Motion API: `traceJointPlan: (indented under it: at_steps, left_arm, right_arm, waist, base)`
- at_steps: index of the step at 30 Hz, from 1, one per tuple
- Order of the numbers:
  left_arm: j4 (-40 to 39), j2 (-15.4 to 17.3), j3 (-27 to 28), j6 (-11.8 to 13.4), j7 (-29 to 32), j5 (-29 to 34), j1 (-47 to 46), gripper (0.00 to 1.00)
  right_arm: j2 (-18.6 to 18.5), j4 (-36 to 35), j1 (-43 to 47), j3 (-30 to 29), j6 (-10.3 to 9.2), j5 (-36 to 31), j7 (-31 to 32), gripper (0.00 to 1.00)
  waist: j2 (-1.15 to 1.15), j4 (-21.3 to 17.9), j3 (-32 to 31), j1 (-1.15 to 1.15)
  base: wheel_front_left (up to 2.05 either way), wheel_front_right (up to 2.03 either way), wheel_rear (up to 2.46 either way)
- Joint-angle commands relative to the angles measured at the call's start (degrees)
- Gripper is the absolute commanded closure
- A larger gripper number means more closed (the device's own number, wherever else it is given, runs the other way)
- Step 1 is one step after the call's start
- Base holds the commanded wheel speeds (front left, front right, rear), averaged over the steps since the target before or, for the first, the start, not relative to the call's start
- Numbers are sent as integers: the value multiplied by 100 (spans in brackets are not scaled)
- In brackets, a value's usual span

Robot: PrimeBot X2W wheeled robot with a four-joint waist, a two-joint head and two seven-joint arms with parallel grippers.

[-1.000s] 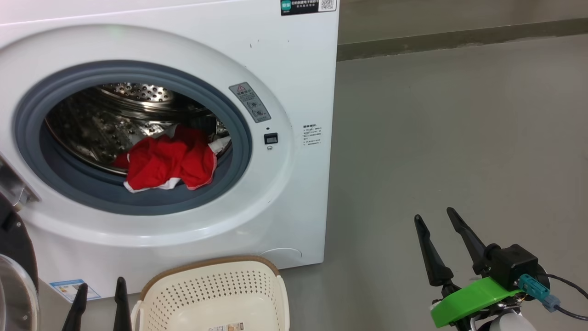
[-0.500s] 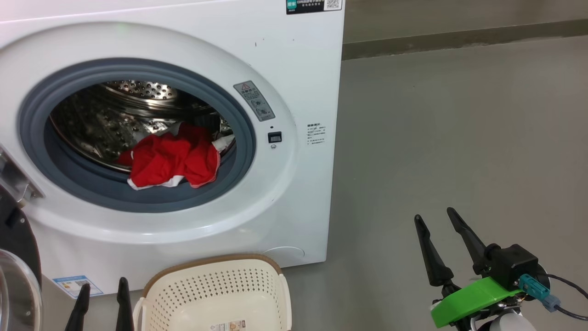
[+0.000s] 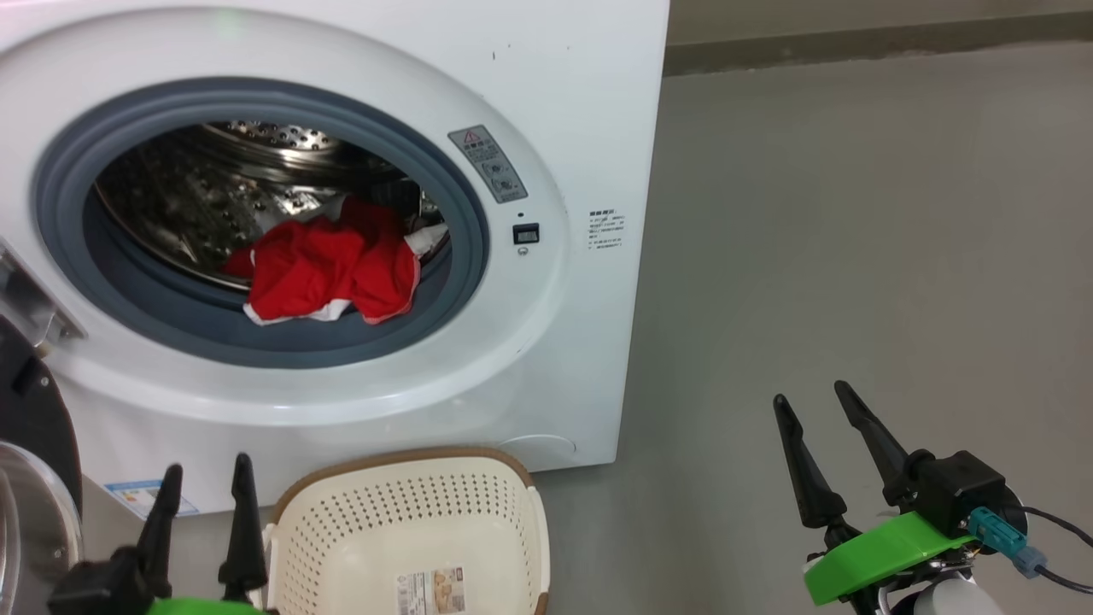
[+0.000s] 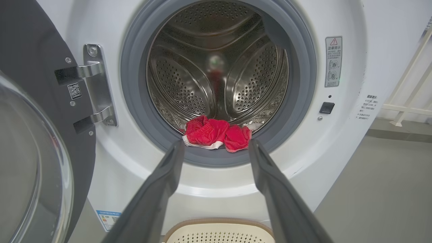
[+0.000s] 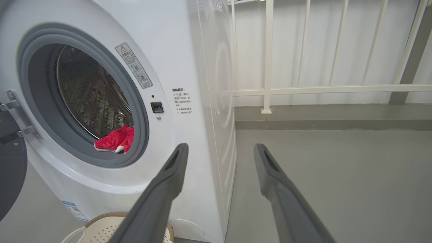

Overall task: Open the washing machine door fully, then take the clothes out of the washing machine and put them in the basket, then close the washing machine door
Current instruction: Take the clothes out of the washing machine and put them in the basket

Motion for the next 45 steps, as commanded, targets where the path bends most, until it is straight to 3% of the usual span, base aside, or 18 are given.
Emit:
traceJointPlan:
  at_steps: [1,17,36,45]
  left_arm:
    - [-42,94,168,37,-21,-47,-377,0]
    - [1339,341,22,-124,-41,-251,-2767,0]
    - [3672,570,-164,-360,-89,-481,-5483,0]
    - [4801,848,-551,-316,-97,-129,-6513,0]
  right_arm:
    - [-54,-178,-211,109,39,-87,-37,0]
    - [-102,-454,-762,-11,39,-181,-37,0]
    - [-211,-793,-1288,-104,39,-228,-37,0]
    - [-193,-893,-1515,-31,39,-180,-37,0]
  waist:
    - [0,67,145,0]
    - [0,219,1399,0]
    - [0,40,2694,0]
    - [0,-175,3163,0]
  base:
    - [0,0,0]
    - [0,0,0]
    - [0,0,0]
    - [0,0,0]
